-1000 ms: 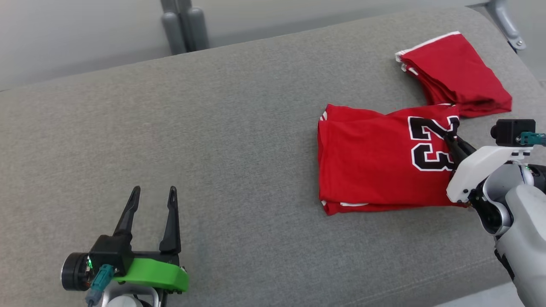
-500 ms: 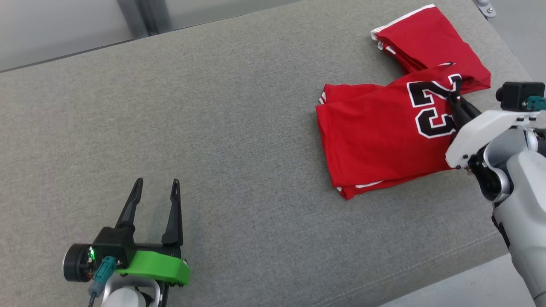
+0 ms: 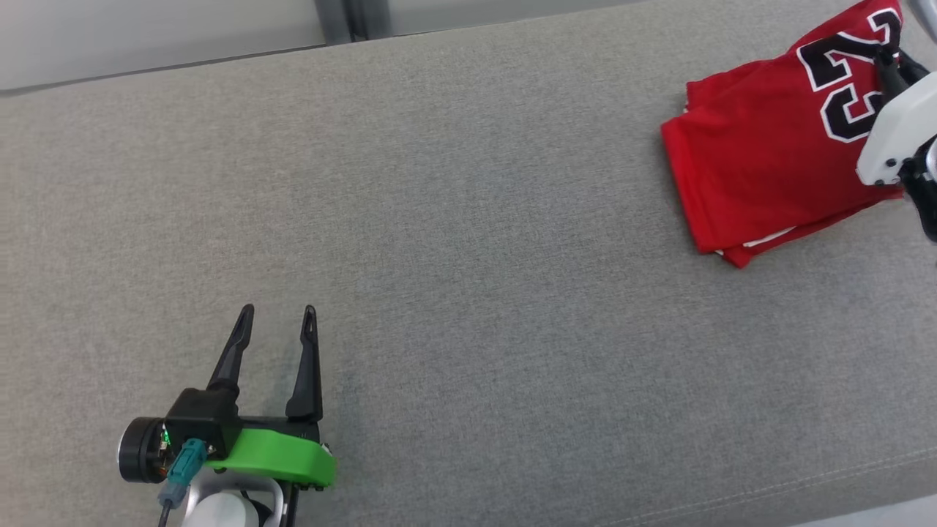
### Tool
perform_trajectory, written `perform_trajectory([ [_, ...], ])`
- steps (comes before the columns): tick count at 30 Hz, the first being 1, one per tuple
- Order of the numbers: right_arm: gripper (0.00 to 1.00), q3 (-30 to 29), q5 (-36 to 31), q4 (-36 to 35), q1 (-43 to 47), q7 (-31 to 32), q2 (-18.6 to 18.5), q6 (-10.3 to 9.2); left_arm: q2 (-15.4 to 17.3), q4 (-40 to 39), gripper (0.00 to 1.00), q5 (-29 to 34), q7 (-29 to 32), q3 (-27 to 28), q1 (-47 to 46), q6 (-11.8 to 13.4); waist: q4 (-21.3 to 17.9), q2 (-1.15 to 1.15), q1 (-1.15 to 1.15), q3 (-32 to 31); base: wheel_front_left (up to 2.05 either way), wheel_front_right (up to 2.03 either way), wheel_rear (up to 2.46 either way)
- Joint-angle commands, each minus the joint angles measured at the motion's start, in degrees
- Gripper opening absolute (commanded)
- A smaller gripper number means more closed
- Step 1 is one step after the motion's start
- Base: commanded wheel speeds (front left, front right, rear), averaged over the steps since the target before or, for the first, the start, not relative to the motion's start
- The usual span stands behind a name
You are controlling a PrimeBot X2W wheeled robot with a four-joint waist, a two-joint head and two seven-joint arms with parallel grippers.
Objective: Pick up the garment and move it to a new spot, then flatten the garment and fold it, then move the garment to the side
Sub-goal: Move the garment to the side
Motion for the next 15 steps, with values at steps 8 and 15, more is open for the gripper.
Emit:
perform_trajectory([
  [8, 0.0, 2.3, -4.5, 3.7, -5.2, 2.0, -7.0, -0.05, -0.2, -0.8, 1.0, 1.0, -0.1, -0.9, -0.8, -0.7, 4.4, 0.0, 0.0, 3.1, 0.0, 0.0, 0.0],
  [15, 0.0, 0.9, -9.8, 6.8, -7.9, 2.0, -13.1, -0.06, 0.3, -1.6, 1.0, 1.9, -0.2, -1.6, -1.5, -1.3, 6.1, 0.0, 0.0, 6.0, 0.0, 0.0, 0.0],
])
